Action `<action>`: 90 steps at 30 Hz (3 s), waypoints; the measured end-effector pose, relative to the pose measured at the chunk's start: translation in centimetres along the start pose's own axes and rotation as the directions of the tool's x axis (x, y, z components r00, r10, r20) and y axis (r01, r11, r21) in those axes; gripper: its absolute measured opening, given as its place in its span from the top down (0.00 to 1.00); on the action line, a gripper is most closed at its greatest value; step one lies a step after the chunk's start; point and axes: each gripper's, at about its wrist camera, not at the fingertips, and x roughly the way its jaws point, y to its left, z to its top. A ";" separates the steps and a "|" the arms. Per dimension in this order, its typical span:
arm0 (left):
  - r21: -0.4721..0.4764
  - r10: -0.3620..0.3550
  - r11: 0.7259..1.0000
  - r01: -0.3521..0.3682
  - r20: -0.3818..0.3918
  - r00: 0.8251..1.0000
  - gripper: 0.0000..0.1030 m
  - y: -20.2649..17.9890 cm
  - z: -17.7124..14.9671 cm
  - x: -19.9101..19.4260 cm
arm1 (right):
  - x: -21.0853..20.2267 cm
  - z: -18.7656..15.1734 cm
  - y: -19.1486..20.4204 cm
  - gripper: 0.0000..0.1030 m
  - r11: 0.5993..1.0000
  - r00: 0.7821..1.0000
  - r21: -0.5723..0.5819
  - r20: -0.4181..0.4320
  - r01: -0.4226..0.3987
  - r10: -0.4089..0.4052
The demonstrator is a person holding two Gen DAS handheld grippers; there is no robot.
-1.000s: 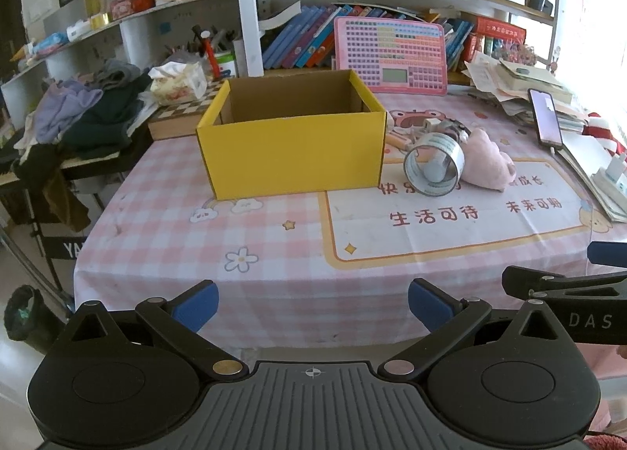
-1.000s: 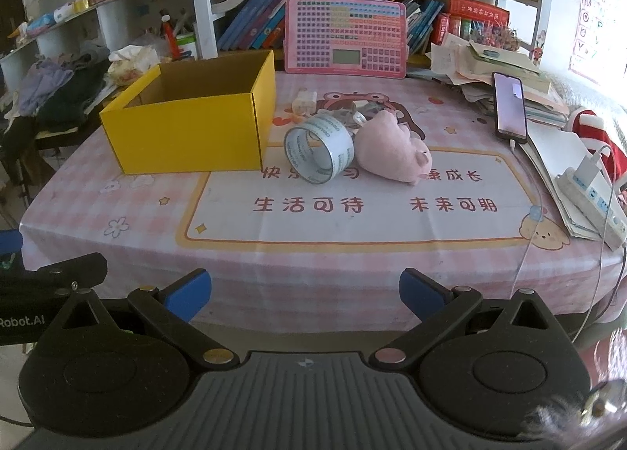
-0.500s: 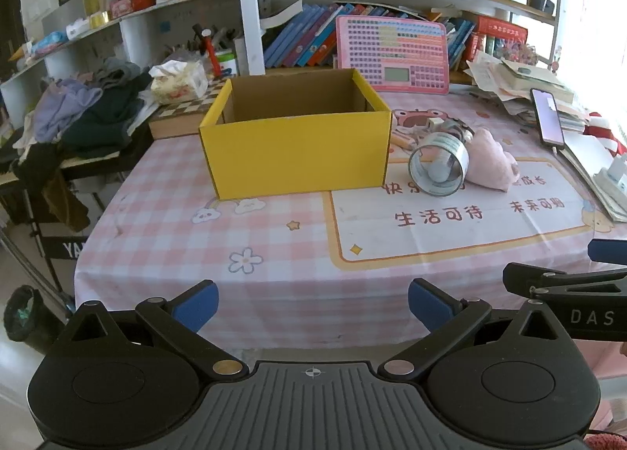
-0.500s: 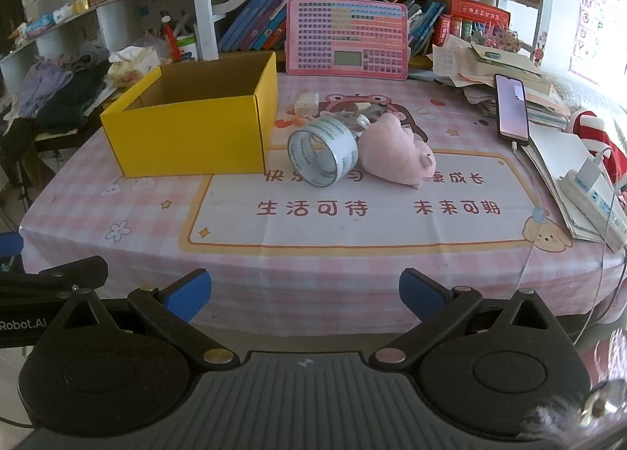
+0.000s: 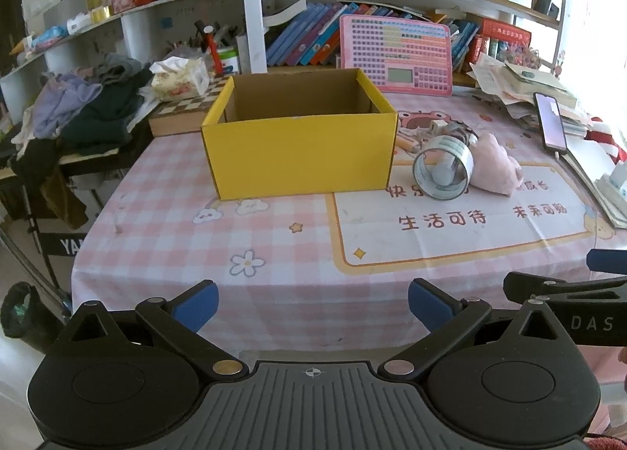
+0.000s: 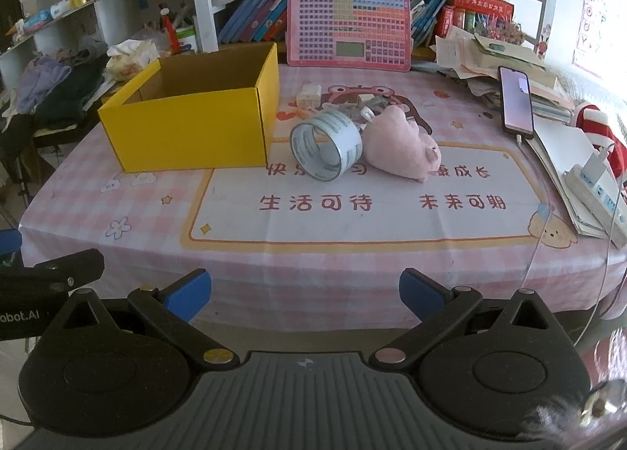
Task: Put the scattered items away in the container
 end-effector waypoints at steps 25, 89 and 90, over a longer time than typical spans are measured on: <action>0.073 -0.139 0.987 0.140 -0.019 0.990 0.00 -3.2 3.0 4.7 | 3.6 2.9 -3.0 0.00 0.997 0.998 0.042 -0.020 0.068 -0.067; 0.112 -0.313 0.937 0.332 -0.157 0.937 0.76 -15.2 12.1 21.4 | 22.6 14.5 -15.4 0.04 0.989 0.980 0.132 -0.179 -0.064 0.087; 0.113 -0.316 0.936 0.334 -0.153 0.937 0.78 -15.3 12.1 21.3 | 22.5 14.5 -15.3 0.06 0.990 0.981 0.129 -0.176 -0.063 0.085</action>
